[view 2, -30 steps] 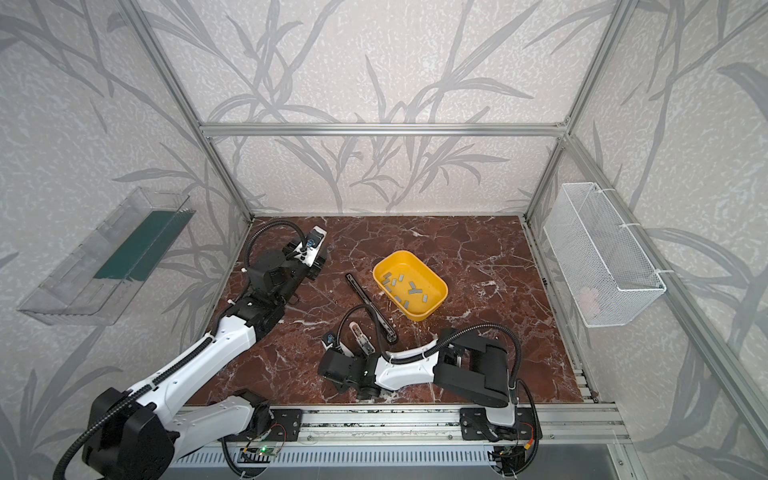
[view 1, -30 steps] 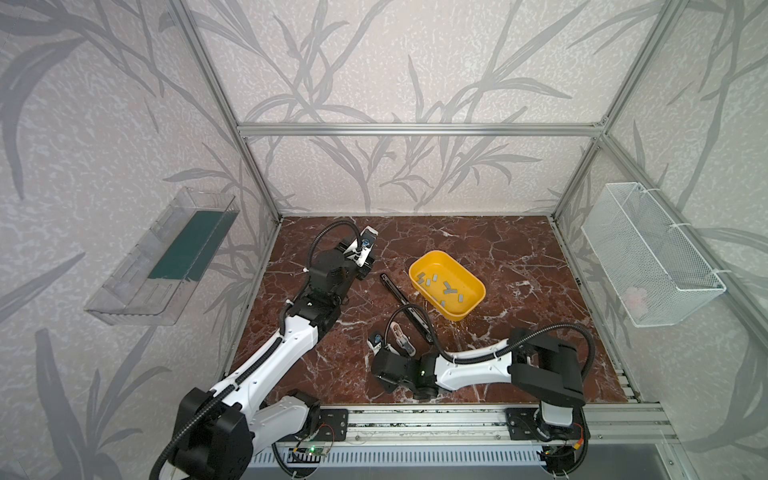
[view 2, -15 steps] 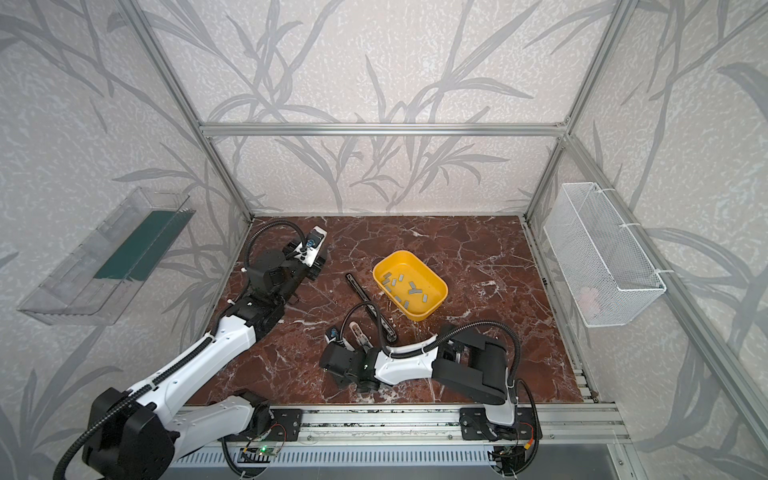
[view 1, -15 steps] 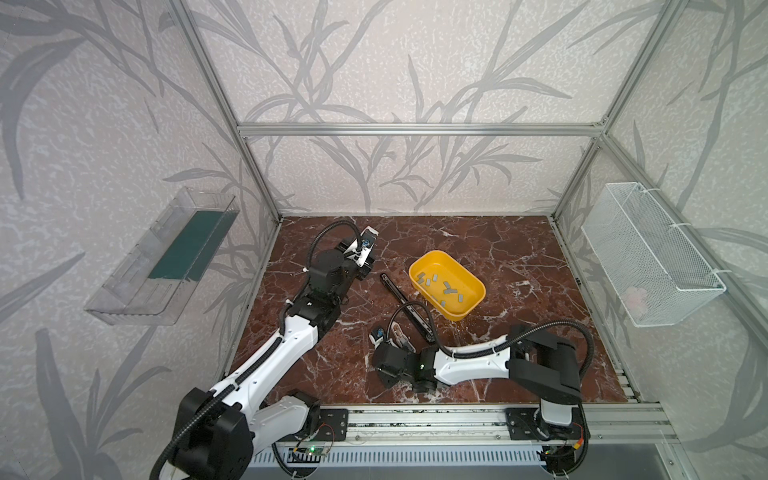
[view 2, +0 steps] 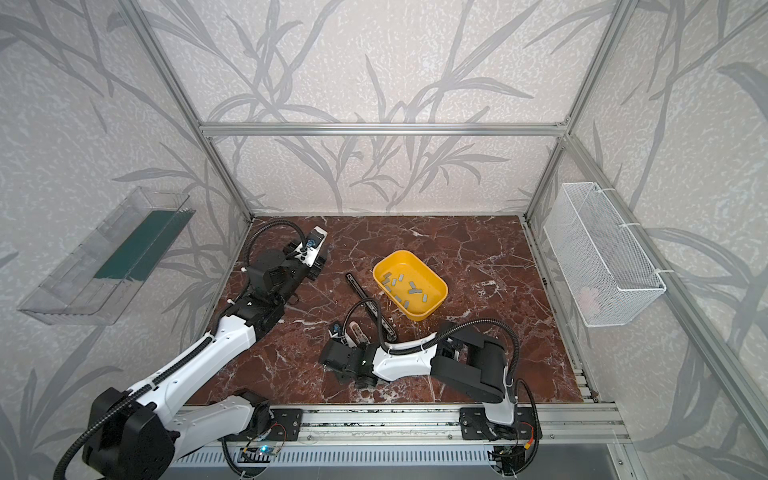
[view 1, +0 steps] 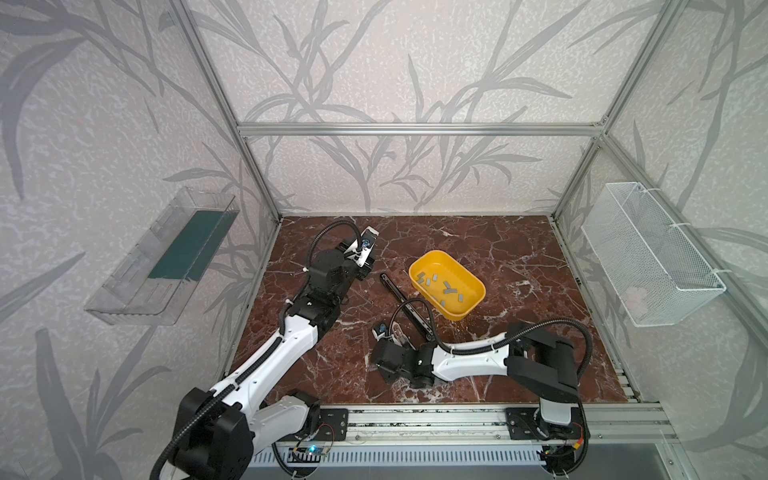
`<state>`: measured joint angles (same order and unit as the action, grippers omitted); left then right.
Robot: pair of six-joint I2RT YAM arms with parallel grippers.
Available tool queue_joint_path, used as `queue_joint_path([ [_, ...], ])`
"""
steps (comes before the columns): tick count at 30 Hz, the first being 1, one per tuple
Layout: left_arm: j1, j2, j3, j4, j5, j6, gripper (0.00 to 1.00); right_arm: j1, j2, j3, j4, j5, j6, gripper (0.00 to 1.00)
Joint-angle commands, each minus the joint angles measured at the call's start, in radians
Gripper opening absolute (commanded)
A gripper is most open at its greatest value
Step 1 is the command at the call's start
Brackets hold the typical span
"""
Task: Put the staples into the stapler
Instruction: 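Lower the beige stapler onto the table next to the pink stapler with the right gripper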
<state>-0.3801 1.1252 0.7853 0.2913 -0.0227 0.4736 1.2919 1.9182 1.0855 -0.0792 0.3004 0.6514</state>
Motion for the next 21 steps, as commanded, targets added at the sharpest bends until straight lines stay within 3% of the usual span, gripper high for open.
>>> queue_joint_path([
  [1,0.005,-0.013,0.032,0.002,0.009,-0.015,0.53,-0.019,0.022,0.01,-0.105,0.055,0.027,0.15],
  [12,0.007,-0.015,0.039,-0.009,0.023,-0.016,0.52,-0.026,0.03,0.029,-0.141,0.07,0.032,0.25],
  [19,0.006,-0.015,0.041,-0.013,0.024,-0.017,0.52,-0.026,0.014,0.031,-0.148,0.072,0.025,0.49],
  [21,0.006,-0.019,0.032,0.006,0.018,-0.016,0.53,-0.026,0.009,0.028,-0.143,0.066,0.02,0.5],
])
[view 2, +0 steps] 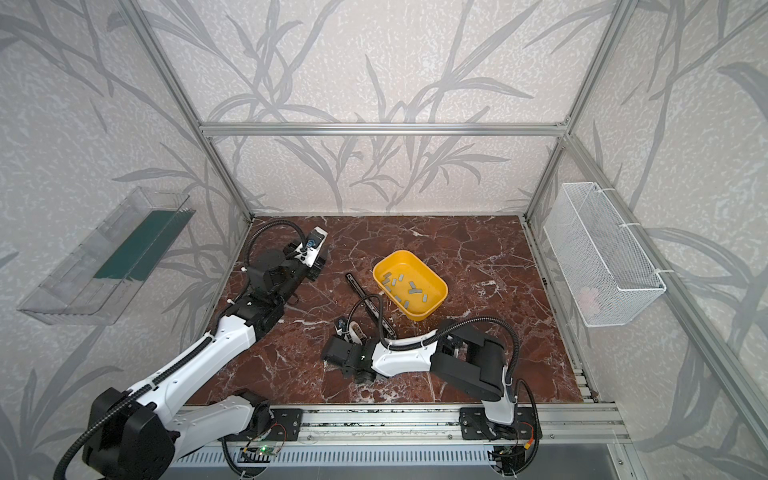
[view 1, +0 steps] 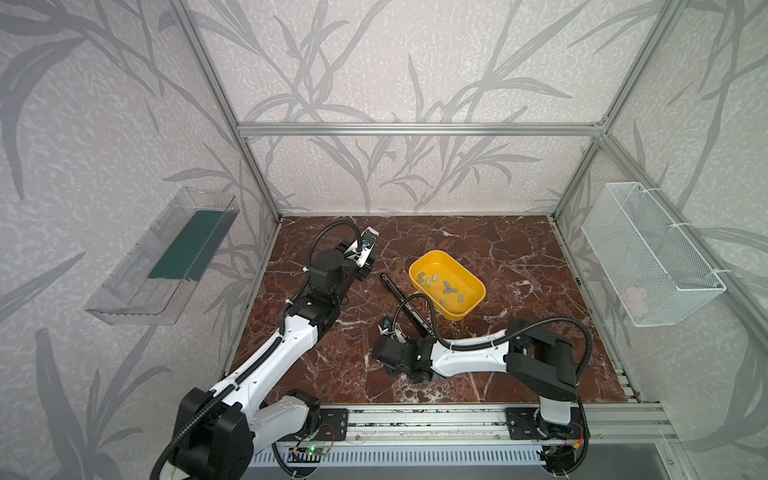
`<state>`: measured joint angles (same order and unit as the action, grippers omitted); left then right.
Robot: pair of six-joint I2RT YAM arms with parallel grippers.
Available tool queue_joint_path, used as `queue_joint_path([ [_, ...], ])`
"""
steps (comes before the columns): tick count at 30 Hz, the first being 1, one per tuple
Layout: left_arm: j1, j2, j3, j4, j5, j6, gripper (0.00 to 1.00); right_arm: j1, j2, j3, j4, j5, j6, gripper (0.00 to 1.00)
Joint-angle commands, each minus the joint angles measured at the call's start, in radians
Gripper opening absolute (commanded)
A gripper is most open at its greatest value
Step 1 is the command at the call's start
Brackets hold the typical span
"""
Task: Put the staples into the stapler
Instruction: 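Lower the beige stapler onto the table next to the pink stapler with the right gripper, then open the right gripper and move it over the yellow tray while the left retracts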
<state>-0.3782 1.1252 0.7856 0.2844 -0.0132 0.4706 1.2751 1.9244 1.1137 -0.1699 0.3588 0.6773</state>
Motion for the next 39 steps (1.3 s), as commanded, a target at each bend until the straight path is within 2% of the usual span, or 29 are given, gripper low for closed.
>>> queue_joint_path([
  [1,0.004,-0.018,0.03,0.022,0.01,-0.014,0.53,-0.009,-0.003,-0.001,-0.054,0.005,-0.008,0.51],
  [8,0.004,-0.016,0.034,0.01,0.014,-0.014,0.52,-0.006,-0.08,-0.035,-0.011,-0.009,-0.033,0.51],
  [9,0.005,-0.016,0.037,0.004,0.014,-0.013,0.53,-0.004,-0.098,-0.046,0.005,-0.013,-0.067,0.51],
  [13,0.004,-0.016,0.033,0.012,0.013,-0.014,0.53,0.004,-0.191,-0.117,0.108,-0.031,-0.137,0.52],
  [18,0.005,-0.019,0.033,0.01,0.013,-0.015,0.53,0.004,-0.324,-0.235,0.252,0.0,-0.202,0.51],
  [25,0.004,-0.021,0.034,0.009,0.014,-0.019,0.53,-0.003,-0.5,-0.32,0.283,0.151,-0.295,0.35],
  [28,0.004,-0.021,0.052,0.002,-0.01,-0.072,0.53,-0.031,-0.585,-0.359,0.286,0.211,-0.328,0.29],
  [31,0.005,-0.008,0.161,-0.112,-0.08,-0.229,0.59,-0.093,-0.67,-0.388,0.262,0.228,-0.325,0.26],
  [33,0.006,0.014,0.281,-0.241,-0.149,-0.434,0.62,-0.141,-0.715,-0.367,0.166,0.266,-0.287,0.27],
  [34,0.005,0.026,0.328,-0.293,-0.179,-0.533,0.64,-0.16,-0.729,-0.335,0.067,0.293,-0.212,0.26],
  [35,0.005,0.039,0.378,-0.351,-0.203,-0.65,0.66,-0.192,-0.744,-0.292,-0.053,0.271,-0.122,0.26],
  [36,0.005,0.049,0.414,-0.401,-0.212,-0.756,0.69,-0.229,-0.754,-0.257,-0.125,0.18,-0.087,0.26],
  [37,0.005,0.051,0.434,-0.442,-0.207,-0.84,0.7,-0.242,-0.759,-0.238,-0.152,0.121,-0.081,0.26],
  [39,0.005,0.014,0.388,-0.491,-0.174,-1.031,0.75,-0.283,-0.764,-0.232,-0.17,0.114,-0.076,0.27],
])
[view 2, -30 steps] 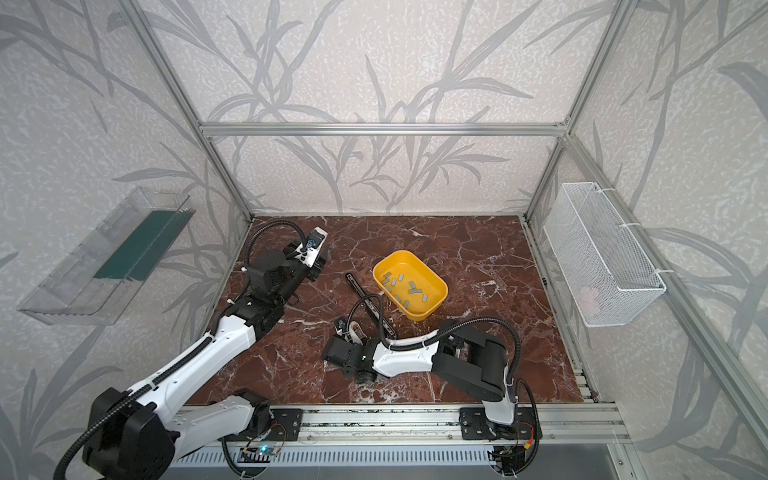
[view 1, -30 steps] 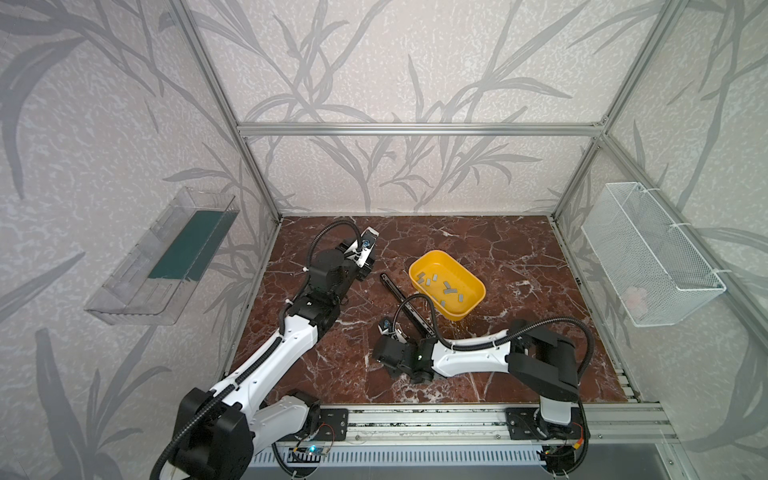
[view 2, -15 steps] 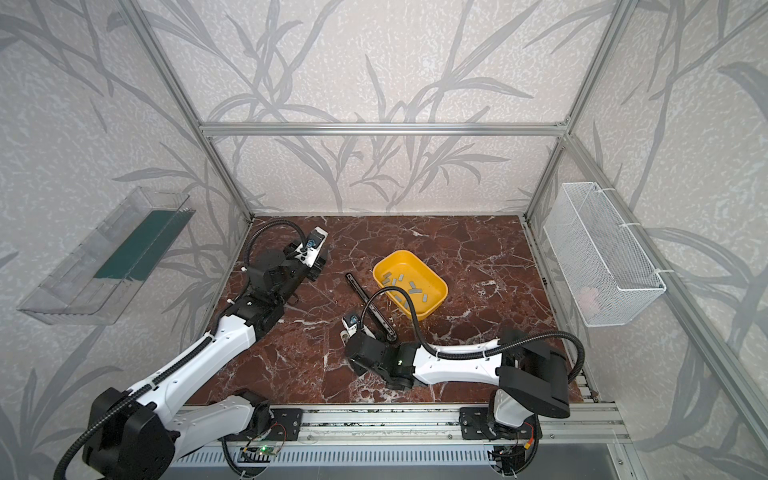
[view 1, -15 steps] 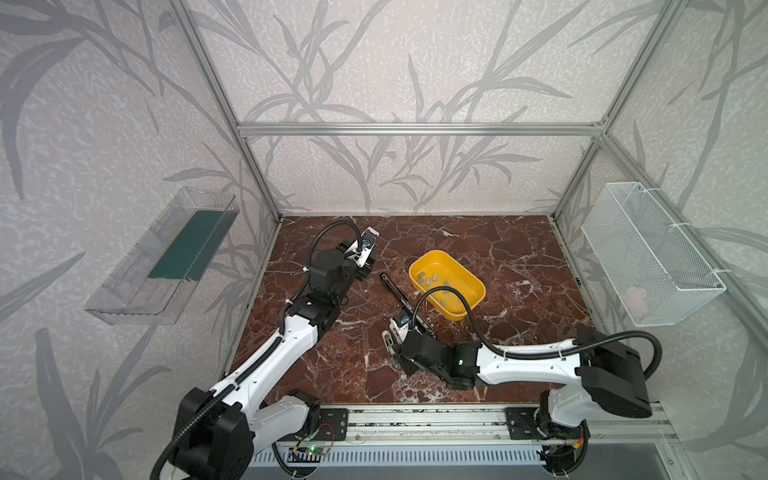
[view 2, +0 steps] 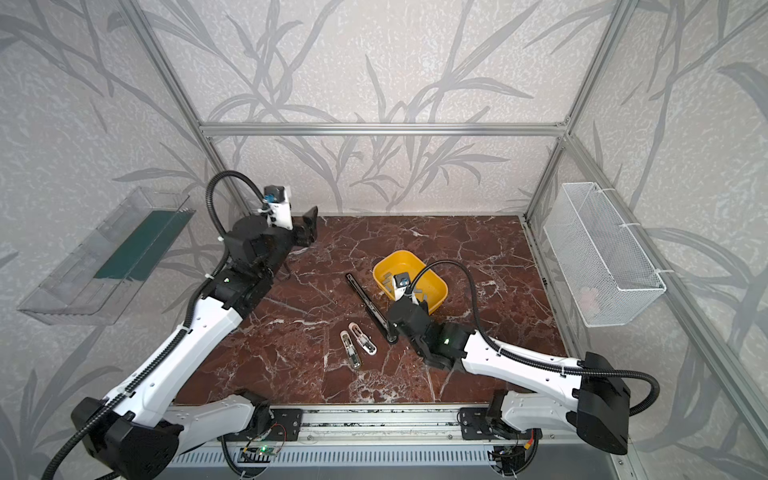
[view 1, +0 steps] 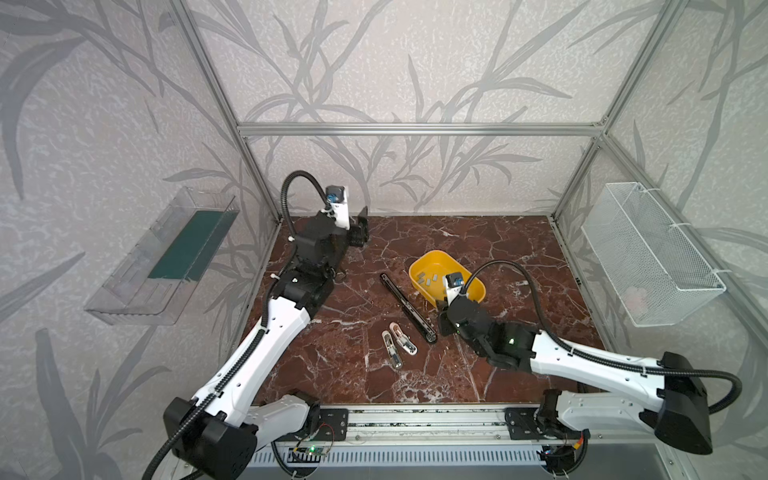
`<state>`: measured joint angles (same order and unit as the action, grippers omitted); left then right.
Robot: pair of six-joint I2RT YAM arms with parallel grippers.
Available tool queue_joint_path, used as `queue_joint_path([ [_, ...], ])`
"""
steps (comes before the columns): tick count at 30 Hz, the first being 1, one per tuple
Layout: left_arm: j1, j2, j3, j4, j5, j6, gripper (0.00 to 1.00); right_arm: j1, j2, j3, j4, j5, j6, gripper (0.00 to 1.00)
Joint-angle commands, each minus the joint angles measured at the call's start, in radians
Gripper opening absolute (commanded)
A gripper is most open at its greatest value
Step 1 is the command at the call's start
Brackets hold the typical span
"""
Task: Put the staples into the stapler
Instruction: 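Open the right gripper and move it over the yellow tray while the left retracts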
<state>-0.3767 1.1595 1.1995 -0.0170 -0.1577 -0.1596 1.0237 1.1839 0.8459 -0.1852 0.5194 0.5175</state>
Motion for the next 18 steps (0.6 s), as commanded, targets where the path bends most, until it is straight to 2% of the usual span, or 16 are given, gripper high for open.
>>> queue_joint_path([
  [1,0.004,-0.049,-0.082,-0.184,-0.003,-0.451,0.75,-0.037,-0.019,0.032,-0.155,-0.029,0.083,0.27],
  [3,0.006,-0.133,-0.235,-0.142,0.081,-0.48,0.76,-0.08,0.002,0.014,-0.122,-0.039,0.059,0.27],
  [5,0.005,-0.214,-0.356,-0.168,0.128,-0.417,0.76,-0.174,0.054,0.029,-0.116,-0.18,0.019,0.27],
  [6,0.005,-0.26,-0.416,-0.198,0.115,-0.382,0.75,-0.223,0.094,0.053,-0.14,-0.245,0.004,0.27],
  [8,0.005,-0.345,-0.512,-0.262,0.044,-0.331,0.75,-0.274,0.166,0.106,-0.193,-0.271,-0.034,0.27],
  [11,0.005,-0.498,-0.659,-0.307,-0.092,-0.303,0.76,-0.281,0.221,0.15,-0.239,-0.182,-0.079,0.26],
  [13,0.005,-0.594,-0.759,-0.266,-0.115,-0.293,0.78,-0.294,0.233,0.138,-0.203,-0.155,-0.094,0.26],
  [16,0.005,-0.697,-0.874,-0.22,-0.119,-0.293,0.79,-0.335,0.273,0.134,-0.155,-0.226,-0.109,0.25],
  [18,0.005,-0.718,-0.926,-0.214,-0.142,-0.308,0.8,-0.352,0.316,0.162,-0.172,-0.245,-0.116,0.24],
])
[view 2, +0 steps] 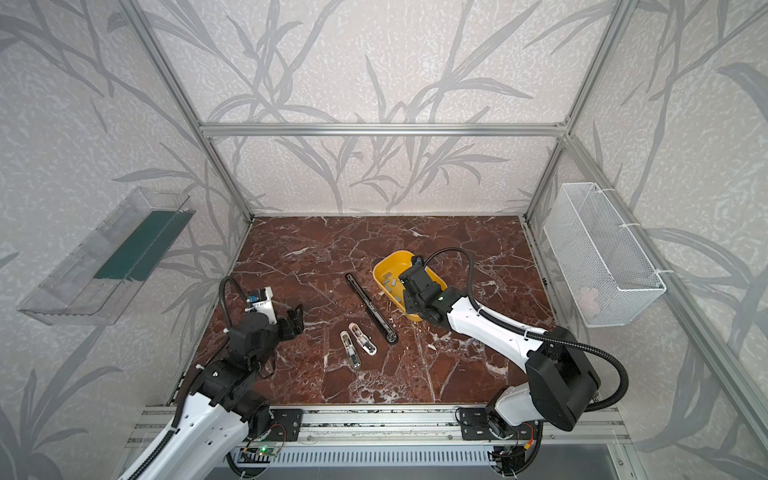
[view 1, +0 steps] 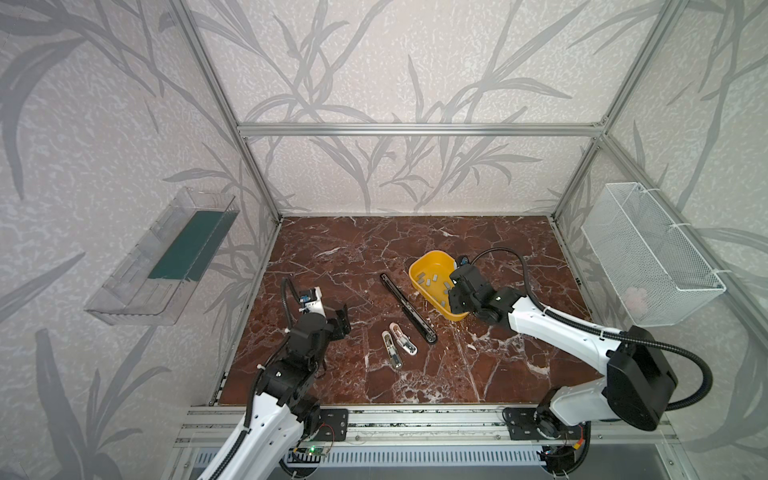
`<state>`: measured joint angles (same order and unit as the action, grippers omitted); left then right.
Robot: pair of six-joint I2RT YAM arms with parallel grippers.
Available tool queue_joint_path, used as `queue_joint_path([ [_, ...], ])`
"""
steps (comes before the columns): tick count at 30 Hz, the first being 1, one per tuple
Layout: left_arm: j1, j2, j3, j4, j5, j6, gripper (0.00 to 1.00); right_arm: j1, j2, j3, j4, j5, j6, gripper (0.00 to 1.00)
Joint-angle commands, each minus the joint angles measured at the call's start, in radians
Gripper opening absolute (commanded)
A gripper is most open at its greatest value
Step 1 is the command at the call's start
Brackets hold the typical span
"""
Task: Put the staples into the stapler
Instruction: 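Open the right gripper and move it over the yellow tray while the left retracts, then lower the right gripper toward the grey staple strips in the yellow tray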
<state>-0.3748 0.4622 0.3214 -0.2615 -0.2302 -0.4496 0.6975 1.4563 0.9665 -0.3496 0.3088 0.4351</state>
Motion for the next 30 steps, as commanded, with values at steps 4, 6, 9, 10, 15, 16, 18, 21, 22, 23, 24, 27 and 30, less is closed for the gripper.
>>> queue_joint_path([
  [4,0.004,-0.093,-0.072,0.046,0.005,-0.021,0.79,-0.035,0.113,0.073,-0.036,-0.009,-0.06,0.23],
  [6,0.003,-0.105,-0.09,0.068,0.01,-0.023,0.76,-0.041,0.133,0.078,-0.04,-0.01,-0.066,0.22],
  [9,0.003,-0.094,-0.084,0.062,0.001,-0.028,0.76,-0.045,0.148,0.084,-0.057,-0.013,-0.07,0.21],
  [10,0.002,-0.088,-0.083,0.065,0.004,-0.027,0.76,-0.046,0.15,0.085,-0.063,-0.006,-0.07,0.21],
  [15,0.002,-0.05,-0.077,0.077,0.026,-0.021,0.76,-0.057,0.163,0.075,-0.068,0.019,-0.08,0.21],
  [16,0.002,-0.046,-0.075,0.079,0.026,-0.021,0.76,-0.061,0.168,0.075,-0.07,0.022,-0.082,0.21],
  [18,0.002,-0.042,-0.074,0.08,0.03,-0.021,0.76,-0.074,0.182,0.078,-0.079,0.029,-0.082,0.21],
  [21,0.002,-0.043,-0.075,0.08,0.031,-0.021,0.76,-0.096,0.194,0.075,-0.081,0.023,-0.079,0.21],
  [22,0.002,-0.045,-0.077,0.08,0.03,-0.021,0.76,-0.1,0.197,0.073,-0.08,0.016,-0.079,0.21],
  [23,0.002,-0.046,-0.076,0.078,0.03,-0.021,0.76,-0.104,0.2,0.07,-0.078,0.013,-0.079,0.21],
  [24,0.002,-0.046,-0.076,0.079,0.03,-0.021,0.76,-0.106,0.203,0.07,-0.079,0.014,-0.079,0.21],
  [27,0.002,-0.05,-0.076,0.079,0.031,-0.021,0.76,-0.106,0.211,0.079,-0.106,0.01,-0.069,0.2],
  [30,0.002,-0.055,-0.078,0.077,0.03,-0.022,0.76,-0.106,0.218,0.085,-0.138,-0.006,-0.053,0.18],
])
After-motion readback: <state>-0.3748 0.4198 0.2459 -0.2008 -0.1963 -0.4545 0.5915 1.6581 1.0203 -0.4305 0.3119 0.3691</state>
